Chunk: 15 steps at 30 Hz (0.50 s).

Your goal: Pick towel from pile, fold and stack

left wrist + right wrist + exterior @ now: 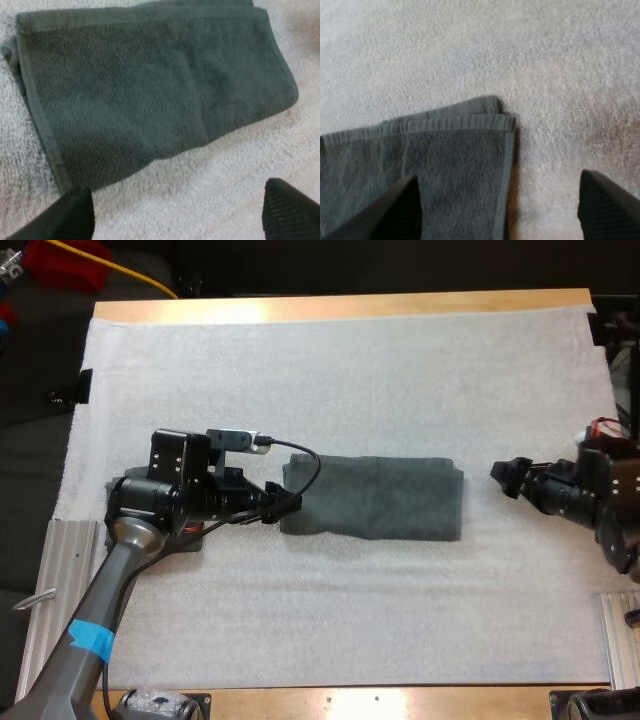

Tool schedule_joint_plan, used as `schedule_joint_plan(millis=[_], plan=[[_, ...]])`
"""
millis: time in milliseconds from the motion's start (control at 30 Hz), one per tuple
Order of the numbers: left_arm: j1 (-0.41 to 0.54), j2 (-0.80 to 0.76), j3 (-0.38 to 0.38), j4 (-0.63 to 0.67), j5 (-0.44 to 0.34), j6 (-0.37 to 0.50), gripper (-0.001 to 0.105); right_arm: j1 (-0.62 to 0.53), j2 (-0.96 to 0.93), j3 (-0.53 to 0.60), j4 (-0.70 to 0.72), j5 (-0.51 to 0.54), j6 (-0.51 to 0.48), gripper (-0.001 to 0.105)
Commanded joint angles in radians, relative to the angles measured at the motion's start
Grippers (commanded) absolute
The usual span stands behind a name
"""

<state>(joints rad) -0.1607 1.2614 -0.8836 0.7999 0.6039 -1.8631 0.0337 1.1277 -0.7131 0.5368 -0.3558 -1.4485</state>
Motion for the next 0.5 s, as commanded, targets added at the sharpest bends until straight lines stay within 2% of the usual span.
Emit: schedule_joint_plan(millis=[0, 167, 267, 467], plan=[[0.001, -0.009, -0.007, 0.01, 0.0, 0.006, 0.068, -0.016, -0.005, -0.01, 0.007, -0.031, -0.03, 0.064], [0.001, -0.009, -0.007, 0.059, 0.007, 0.015, 0.068, -0.093, 0.077, -0.023, 0.007, -0.193, -0.095, 0.064], [0.001, -0.009, -0.007, 0.078, 0.009, 0.023, 0.068, -0.098, 0.127, -0.041, 0.007, -0.217, -0.119, 0.064], [0.001, -0.009, -0.007, 0.07, 0.1, 0.024, 0.068, -0.099, 0.244, -0.073, 0.007, -0.295, -0.157, 0.064]])
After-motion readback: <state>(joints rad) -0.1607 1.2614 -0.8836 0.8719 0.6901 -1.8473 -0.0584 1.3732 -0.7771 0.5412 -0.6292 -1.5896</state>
